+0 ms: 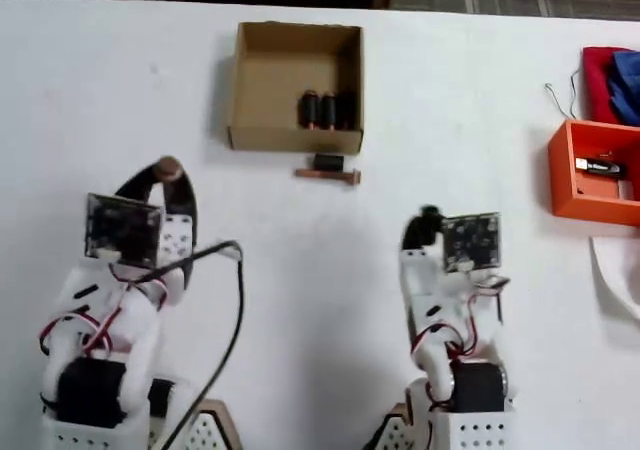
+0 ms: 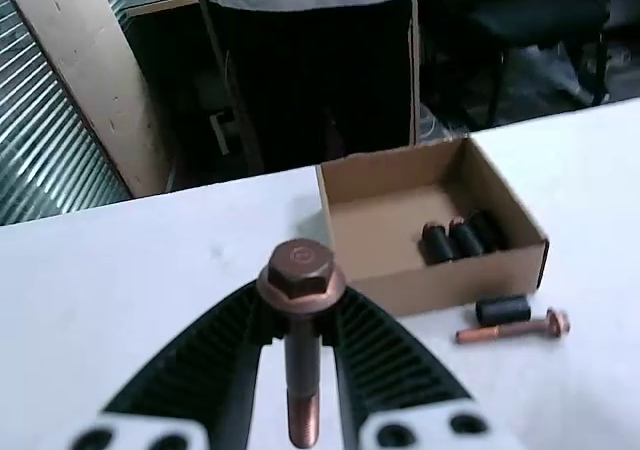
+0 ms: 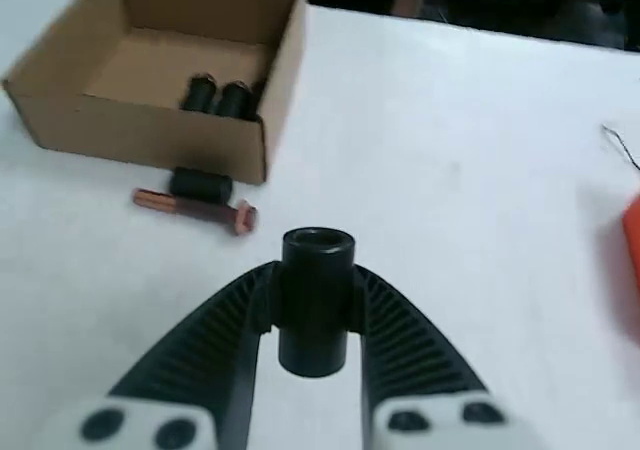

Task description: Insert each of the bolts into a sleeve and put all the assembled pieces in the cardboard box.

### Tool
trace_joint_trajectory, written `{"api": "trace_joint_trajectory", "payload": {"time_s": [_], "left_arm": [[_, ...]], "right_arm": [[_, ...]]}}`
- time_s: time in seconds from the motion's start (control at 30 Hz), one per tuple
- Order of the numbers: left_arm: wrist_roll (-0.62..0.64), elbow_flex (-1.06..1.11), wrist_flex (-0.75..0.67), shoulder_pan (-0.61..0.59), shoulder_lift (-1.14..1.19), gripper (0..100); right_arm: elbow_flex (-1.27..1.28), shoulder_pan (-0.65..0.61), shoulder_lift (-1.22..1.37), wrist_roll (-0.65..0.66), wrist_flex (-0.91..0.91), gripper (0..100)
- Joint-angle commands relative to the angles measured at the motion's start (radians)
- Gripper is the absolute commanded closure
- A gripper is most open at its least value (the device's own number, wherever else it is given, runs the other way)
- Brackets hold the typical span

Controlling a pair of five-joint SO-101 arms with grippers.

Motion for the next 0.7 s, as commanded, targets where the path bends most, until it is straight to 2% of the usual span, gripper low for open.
{"api": "trace_joint_trajectory", "payload": {"time_s": [0.0,0.1,0.33,0.67], "left_arm": [[0.198,0.007,-0.152,-0.011,-0.011,97],[0.313,0.008,-0.244,0.014,-0.011,97],[0.325,0.002,-0.423,0.176,-0.011,97],[0.292,0.001,-0.428,0.253,0.026,97]], "right_arm": [[-0.006,-0.145,0.004,0.000,-0.145,97.8],[-0.006,-0.209,0.004,0.002,-0.248,97.8],[-0.011,-0.194,-0.001,0.002,-0.280,97.8],[-0.005,-0.266,0.004,0.000,-0.510,97.8]]}}
